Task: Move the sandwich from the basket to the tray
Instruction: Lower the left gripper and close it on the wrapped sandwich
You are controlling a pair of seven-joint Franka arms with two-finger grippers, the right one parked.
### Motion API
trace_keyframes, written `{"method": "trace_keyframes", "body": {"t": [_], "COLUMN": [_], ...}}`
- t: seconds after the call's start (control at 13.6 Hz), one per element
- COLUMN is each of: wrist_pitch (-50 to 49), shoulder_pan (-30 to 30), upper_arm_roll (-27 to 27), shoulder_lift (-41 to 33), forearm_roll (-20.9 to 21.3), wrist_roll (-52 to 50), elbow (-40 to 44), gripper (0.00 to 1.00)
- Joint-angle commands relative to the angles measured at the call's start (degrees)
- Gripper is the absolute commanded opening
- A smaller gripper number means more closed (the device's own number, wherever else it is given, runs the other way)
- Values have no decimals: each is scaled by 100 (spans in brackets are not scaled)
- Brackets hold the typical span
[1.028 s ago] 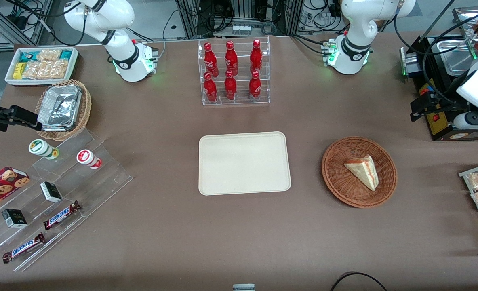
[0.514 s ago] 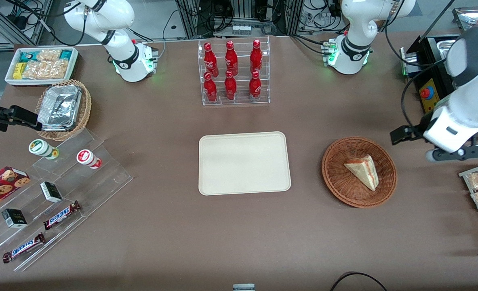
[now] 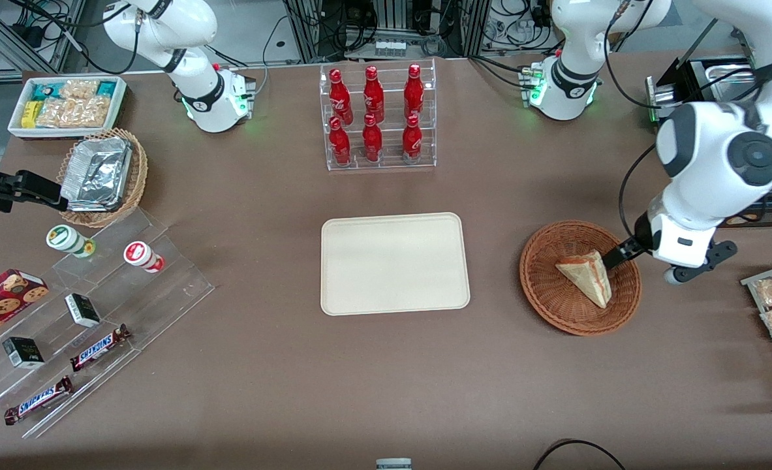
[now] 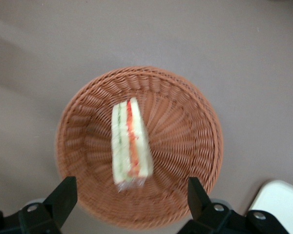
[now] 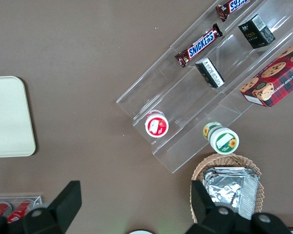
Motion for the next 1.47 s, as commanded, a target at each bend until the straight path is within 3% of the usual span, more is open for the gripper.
{"method": "trace_keyframes", "body": {"t": [0.0, 1.17, 1.25, 1.32, 1.39], "wrist_pitch": [1048, 2069, 2069, 2069, 2061], "shoulder_pan": [-32, 21, -5, -23, -41], "upper_arm_roll": [0, 18, 18, 9, 9], "shoulder_lift": [-265, 947, 1000, 1018, 1018], "forearm_roll": [94, 85, 76, 76, 85], "wrist_roll": [-551, -842, -964, -1113, -1158], "elbow": [-977, -1199, -1164, -1103, -1076], "gripper": [100, 100, 91, 58, 19]}}
